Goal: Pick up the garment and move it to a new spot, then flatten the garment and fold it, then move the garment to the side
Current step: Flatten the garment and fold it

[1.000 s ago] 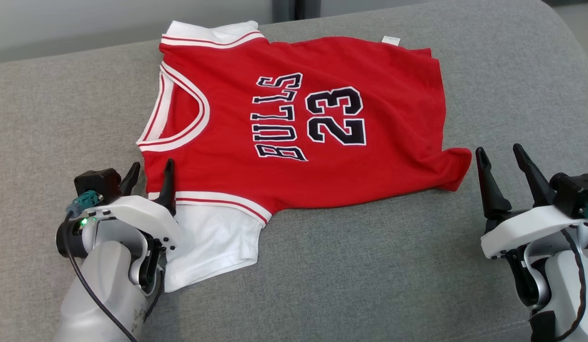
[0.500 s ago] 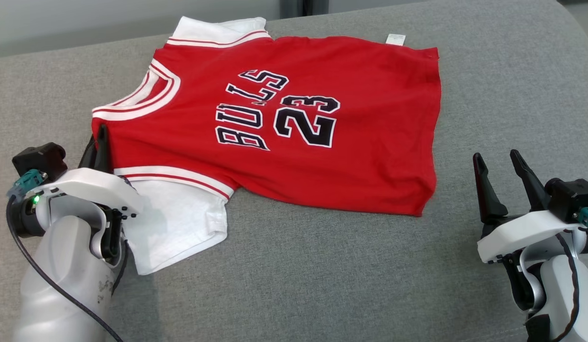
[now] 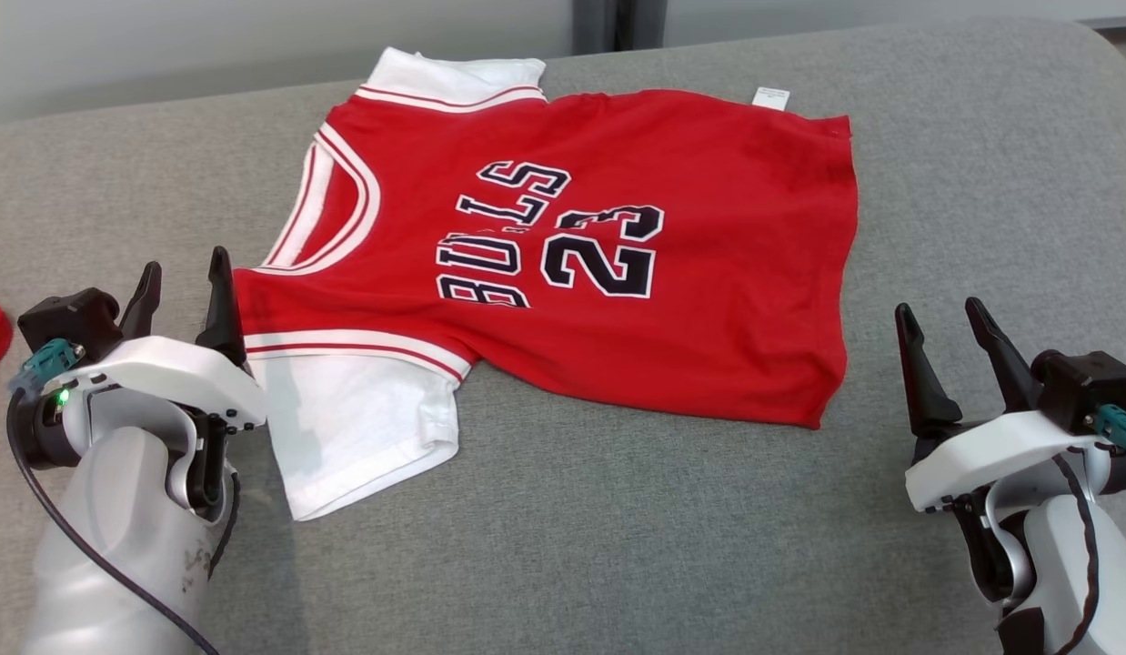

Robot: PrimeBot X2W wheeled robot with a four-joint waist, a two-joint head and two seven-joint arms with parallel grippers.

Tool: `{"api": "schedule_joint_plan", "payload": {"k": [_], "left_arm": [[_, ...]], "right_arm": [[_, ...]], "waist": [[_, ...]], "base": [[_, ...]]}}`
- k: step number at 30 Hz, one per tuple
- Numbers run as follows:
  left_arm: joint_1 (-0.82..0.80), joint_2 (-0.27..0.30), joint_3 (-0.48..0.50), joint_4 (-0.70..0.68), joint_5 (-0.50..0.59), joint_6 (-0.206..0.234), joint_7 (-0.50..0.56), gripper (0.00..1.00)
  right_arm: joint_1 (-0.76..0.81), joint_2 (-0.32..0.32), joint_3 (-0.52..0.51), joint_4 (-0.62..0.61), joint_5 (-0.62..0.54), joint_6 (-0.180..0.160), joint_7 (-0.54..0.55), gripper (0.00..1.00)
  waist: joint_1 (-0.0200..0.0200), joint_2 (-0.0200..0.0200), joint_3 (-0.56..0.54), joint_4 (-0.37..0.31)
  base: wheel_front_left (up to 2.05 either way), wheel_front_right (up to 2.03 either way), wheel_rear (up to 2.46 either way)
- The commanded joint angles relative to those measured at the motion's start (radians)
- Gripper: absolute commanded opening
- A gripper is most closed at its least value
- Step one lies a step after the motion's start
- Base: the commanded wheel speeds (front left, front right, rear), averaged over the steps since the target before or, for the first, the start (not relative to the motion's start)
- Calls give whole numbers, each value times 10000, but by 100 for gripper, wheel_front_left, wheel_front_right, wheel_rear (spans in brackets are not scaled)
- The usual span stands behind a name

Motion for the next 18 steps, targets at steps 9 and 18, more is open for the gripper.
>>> {"api": "schedule_joint_plan", "payload": {"k": [9,18], "left_arm": [[1880,-439,448,-2342,255,-45,-72,100],[3573,-1035,222,-3287,171,-175,-75,100]], "right_arm": [[671,-85,-85,142,353,-3,-218,100],[1093,-22,96,358,398,-3,-186,100]], "waist": [[0,0,-611,652],[0,0,-1116,1147]], "base": [[0,0,0],[0,0,0]]}}
